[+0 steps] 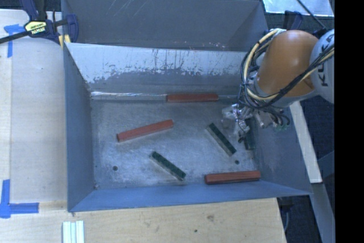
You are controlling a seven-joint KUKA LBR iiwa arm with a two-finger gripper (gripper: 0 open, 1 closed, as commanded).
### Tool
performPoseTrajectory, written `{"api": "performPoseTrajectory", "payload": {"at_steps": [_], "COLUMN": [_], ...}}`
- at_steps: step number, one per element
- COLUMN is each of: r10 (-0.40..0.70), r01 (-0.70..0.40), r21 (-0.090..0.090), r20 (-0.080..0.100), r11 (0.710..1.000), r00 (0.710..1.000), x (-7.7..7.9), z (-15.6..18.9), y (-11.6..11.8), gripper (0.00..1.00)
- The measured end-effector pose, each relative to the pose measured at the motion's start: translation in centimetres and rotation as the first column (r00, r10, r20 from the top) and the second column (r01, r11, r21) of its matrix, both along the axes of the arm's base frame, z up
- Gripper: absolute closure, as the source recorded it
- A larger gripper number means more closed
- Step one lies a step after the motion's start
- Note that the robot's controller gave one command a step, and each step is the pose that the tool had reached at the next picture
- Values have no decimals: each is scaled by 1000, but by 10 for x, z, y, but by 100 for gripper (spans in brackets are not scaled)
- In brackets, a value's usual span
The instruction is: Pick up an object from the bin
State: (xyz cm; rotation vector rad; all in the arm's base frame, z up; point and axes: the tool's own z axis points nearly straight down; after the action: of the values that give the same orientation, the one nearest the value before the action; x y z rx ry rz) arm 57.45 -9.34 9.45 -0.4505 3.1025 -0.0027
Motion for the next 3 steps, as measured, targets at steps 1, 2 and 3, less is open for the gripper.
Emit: {"api": "performPoseTrajectory", "payload": {"at_steps": [1, 2, 3], "r10": [0, -66, -208], "r01": [0, 66, 208], "r21": [0, 0, 4], "r20": [0, -8, -5], "r11": [1000, 998, 978], "r00": [1000, 998, 978], "x": [0, -29, -28], "z": [0, -26, 1], "y": [0, -32, 31], "gripper": [0, 0, 0]}}
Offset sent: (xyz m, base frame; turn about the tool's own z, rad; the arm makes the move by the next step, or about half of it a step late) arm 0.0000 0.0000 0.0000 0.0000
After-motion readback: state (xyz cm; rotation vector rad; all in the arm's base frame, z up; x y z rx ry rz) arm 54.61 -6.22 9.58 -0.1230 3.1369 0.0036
